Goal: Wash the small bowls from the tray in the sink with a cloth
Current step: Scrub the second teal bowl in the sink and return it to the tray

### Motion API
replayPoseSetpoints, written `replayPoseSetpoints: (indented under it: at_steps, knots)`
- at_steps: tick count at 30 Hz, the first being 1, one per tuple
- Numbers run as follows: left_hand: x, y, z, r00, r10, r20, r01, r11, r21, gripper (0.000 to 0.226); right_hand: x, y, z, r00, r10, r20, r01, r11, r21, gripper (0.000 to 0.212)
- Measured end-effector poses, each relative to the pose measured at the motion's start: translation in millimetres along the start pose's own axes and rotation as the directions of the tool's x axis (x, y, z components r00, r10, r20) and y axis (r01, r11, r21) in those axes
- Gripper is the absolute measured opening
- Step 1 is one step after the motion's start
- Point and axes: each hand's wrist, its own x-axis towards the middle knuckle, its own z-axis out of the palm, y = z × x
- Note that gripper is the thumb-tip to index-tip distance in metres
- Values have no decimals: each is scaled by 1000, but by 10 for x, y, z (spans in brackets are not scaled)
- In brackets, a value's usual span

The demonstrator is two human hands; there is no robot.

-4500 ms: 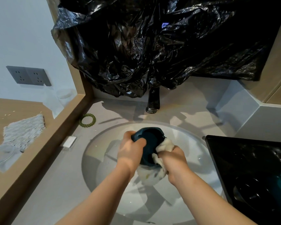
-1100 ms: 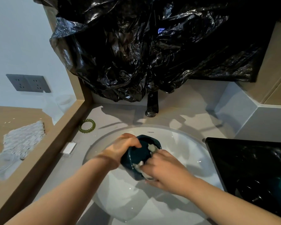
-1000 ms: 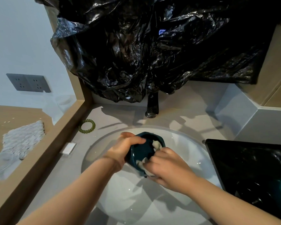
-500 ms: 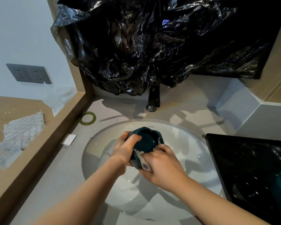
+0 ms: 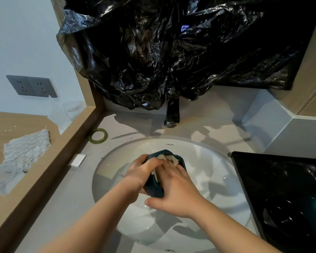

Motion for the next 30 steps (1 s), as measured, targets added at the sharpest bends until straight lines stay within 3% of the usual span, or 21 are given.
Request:
replayPoseSetpoints:
  at_steps: [2, 5, 6, 9, 12, 14, 16, 20, 23, 24, 27, 30]
  knots:
    - [11, 35, -23, 1000, 19, 6, -19, 999, 44, 24, -22, 29, 2, 996, -79, 44, 75, 993, 89, 86]
    - [22, 50, -33, 998, -49, -31, 50, 999, 17, 23, -44, 77, -39, 977, -213, 22, 207, 966, 152, 35]
    - [16, 47, -28, 995, -90, -36, 90, 996, -7, 24, -60, 93, -70, 975, -219, 29, 213, 968, 131, 28]
    - [6, 12, 8, 992, -125, -30, 124, 992, -11, 21, -126, 149, -136, 985, -131, 108, 143, 983, -114, 43]
    - [3, 4, 64, 999, -40, -6, 41, 998, 44, 19, -181, 127, -123, 999, -4, 53, 24, 928, -373, 59]
    - [15, 32, 85, 1000, -8, -7, 8, 1000, 6, 22, -164, 73, -84, 999, 33, 20, -23, 921, -388, 78]
    - [17, 58, 94, 1000, 3, -10, -3, 1000, -18, 22, -104, 38, -85, 999, 48, -22, -52, 959, -278, 89]
    - [2, 35, 62, 999, -38, -38, 38, 999, 1, 22, 12, 4, -132, 999, -52, -7, 53, 997, 49, 73]
    - [2, 42, 6, 997, -74, -28, 76, 996, 56, 25, -9, 12, -111, 987, -157, 46, 147, 974, 173, 36]
    - [2, 46, -8, 995, -94, -28, 95, 994, 47, 25, -24, 23, -108, 981, -185, 53, 174, 970, 169, 25]
    - [2, 47, -41, 989, -134, -66, 135, 991, 11, 22, -68, 66, -128, 976, -189, 105, 180, 980, 86, 32]
    - [22, 8, -42, 996, -69, -54, 74, 991, 111, 18, -110, 108, -152, 975, -175, 138, 184, 981, -56, 25]
